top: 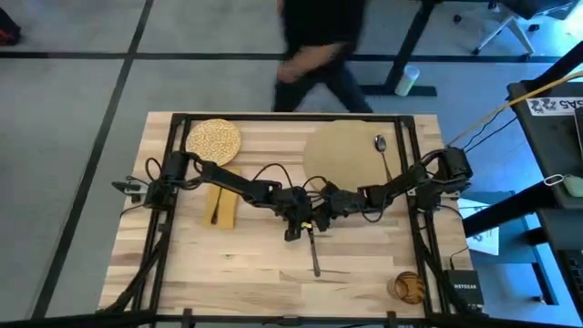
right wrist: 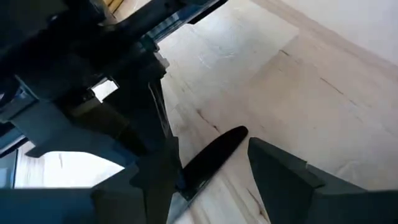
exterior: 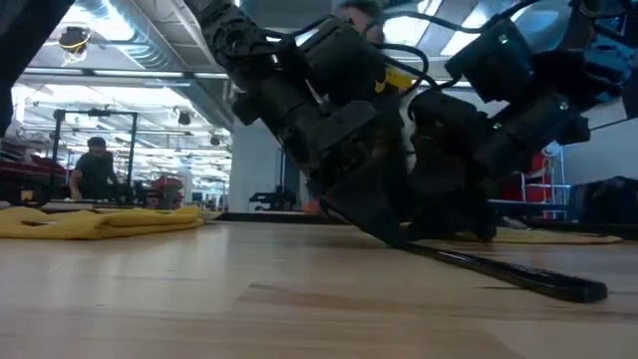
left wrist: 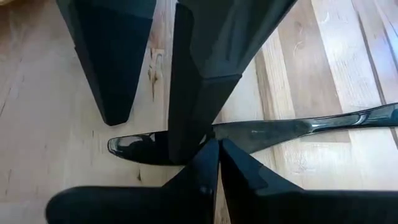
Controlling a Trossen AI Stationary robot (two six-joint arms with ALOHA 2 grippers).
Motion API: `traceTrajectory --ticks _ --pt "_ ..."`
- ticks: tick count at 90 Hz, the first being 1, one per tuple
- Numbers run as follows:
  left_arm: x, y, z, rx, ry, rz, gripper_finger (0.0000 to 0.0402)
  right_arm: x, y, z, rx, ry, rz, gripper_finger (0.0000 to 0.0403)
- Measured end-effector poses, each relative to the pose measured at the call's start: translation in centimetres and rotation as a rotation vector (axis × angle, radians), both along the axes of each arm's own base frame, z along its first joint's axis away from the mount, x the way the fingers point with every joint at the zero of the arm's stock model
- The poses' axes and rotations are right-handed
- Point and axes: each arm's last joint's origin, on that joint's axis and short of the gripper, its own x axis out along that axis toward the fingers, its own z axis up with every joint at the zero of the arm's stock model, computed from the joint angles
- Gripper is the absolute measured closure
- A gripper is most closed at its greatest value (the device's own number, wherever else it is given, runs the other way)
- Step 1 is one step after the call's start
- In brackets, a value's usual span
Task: Set table place
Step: Put the knife to the left of the spoon on the woven mat
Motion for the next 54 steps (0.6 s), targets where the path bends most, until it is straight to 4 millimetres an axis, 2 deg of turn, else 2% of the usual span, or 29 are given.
traceTrajectory --ticks 37,54 --pt "0.1 0.0 0.1 0.003 -0.017 0.000 0.0402 -0.4 2.6 0.1 0.104 0.019 0.041 0.0215" --pt "0.1 0.0 0.1 0.003 -0.017 0.000 0.0402 -0.4 2.9 0.1 0.136 0.026 0.030 0.0215"
